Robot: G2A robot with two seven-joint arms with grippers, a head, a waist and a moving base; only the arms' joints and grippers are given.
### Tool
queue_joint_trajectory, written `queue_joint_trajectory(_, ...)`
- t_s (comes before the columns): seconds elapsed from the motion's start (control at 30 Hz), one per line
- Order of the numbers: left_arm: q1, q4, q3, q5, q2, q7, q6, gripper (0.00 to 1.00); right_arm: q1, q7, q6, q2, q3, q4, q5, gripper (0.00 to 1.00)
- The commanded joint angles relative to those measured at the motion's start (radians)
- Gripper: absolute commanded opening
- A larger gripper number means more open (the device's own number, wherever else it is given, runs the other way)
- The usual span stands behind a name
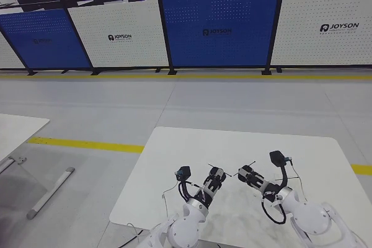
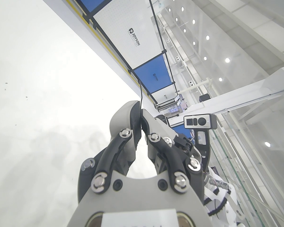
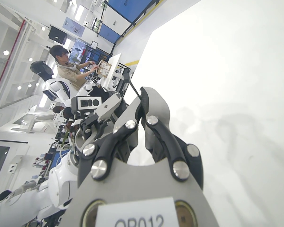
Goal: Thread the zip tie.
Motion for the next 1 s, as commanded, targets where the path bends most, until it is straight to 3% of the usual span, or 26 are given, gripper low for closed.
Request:
queue_joint_trajectory(0.0,0.000,0.000,0.000,0.000,0.000,0.000,0.000,0.00,0.000,0.001,-0.001,0.000,0.000,0.000,0.000,0.00)
queue_joint_trajectory(0.97,0.000,0.000,0.000,0.000,0.000,0.000,0.000,0.00,0.035,0.040,0.004,-0.025,-0.012,0.029,-0.012,0.00)
